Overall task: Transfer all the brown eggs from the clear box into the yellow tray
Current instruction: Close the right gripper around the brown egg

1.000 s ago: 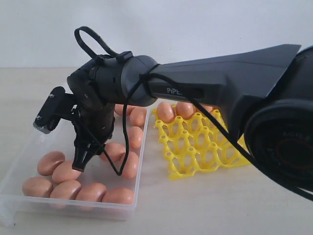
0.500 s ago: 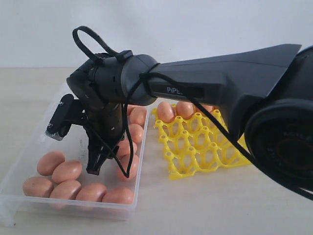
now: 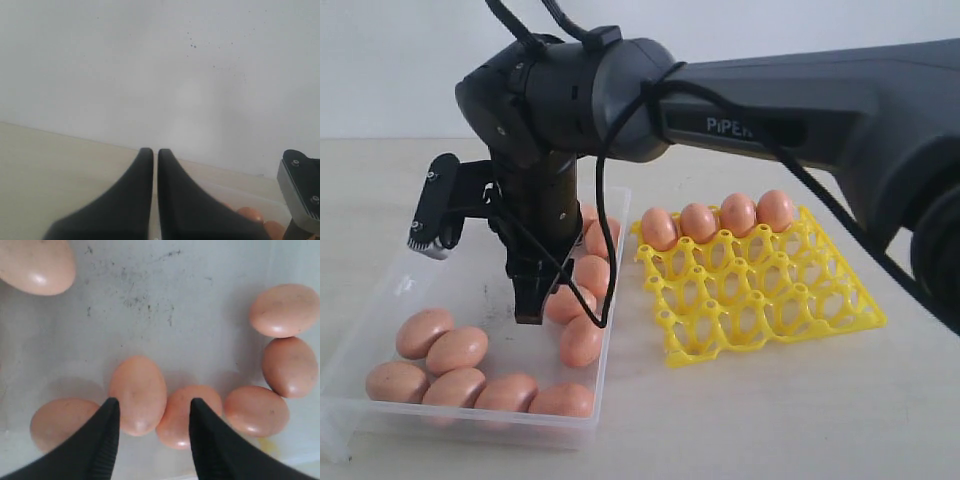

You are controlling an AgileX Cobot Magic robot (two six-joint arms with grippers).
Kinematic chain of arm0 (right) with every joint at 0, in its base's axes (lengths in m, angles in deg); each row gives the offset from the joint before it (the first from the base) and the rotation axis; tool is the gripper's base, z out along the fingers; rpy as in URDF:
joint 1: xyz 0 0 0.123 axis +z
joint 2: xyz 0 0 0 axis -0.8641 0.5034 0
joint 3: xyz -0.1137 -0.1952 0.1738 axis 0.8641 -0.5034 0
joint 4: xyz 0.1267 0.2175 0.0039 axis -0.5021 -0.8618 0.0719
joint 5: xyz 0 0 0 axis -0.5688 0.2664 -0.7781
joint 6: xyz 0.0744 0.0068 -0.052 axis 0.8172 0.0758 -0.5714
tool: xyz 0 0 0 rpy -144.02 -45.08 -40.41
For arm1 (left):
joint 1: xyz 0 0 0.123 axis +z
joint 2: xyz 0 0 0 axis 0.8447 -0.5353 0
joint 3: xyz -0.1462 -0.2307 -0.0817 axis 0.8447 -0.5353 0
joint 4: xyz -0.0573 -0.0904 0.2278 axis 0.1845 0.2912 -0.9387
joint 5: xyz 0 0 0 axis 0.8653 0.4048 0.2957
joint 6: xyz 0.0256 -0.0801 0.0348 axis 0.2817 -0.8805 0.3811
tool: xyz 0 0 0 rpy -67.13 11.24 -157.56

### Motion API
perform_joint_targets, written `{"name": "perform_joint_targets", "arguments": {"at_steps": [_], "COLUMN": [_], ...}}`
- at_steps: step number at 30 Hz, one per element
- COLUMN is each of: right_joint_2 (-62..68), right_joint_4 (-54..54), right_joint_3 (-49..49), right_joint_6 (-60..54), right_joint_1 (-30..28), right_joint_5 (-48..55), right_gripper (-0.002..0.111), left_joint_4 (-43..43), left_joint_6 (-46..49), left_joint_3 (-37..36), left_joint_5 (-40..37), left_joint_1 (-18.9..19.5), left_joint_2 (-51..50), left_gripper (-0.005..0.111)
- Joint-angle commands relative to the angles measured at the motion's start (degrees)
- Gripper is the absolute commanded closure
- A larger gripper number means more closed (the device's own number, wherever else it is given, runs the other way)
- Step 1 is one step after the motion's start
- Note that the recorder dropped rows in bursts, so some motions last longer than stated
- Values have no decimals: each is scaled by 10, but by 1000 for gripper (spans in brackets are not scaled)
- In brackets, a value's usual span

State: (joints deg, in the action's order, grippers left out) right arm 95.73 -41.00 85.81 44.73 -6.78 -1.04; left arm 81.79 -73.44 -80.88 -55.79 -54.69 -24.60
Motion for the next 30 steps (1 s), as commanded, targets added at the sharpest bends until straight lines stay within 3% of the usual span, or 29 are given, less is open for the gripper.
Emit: {"name": "perform_joint_targets", "arguments": {"at_steps": [1, 7, 30], "right_joint_2": [10, 20, 91], "right_joint_4": [-31, -135, -123], "right_joint_3": [1, 1, 1], "right_joint_6": [-38, -100, -121], "right_joint_1": [-21, -48, -51], "right_joint_5": [8, 26, -22], "right_gripper": [69, 69, 69], "left_joint_4": [3, 3, 3], "left_joint_6": [3, 3, 3], "left_joint_3": [2, 2, 2], "left_joint_5": [0, 0, 0], "left_joint_1": [-2, -2, -2], "left_joint_2": [2, 2, 2], "left_gripper": [103, 103, 103]}}
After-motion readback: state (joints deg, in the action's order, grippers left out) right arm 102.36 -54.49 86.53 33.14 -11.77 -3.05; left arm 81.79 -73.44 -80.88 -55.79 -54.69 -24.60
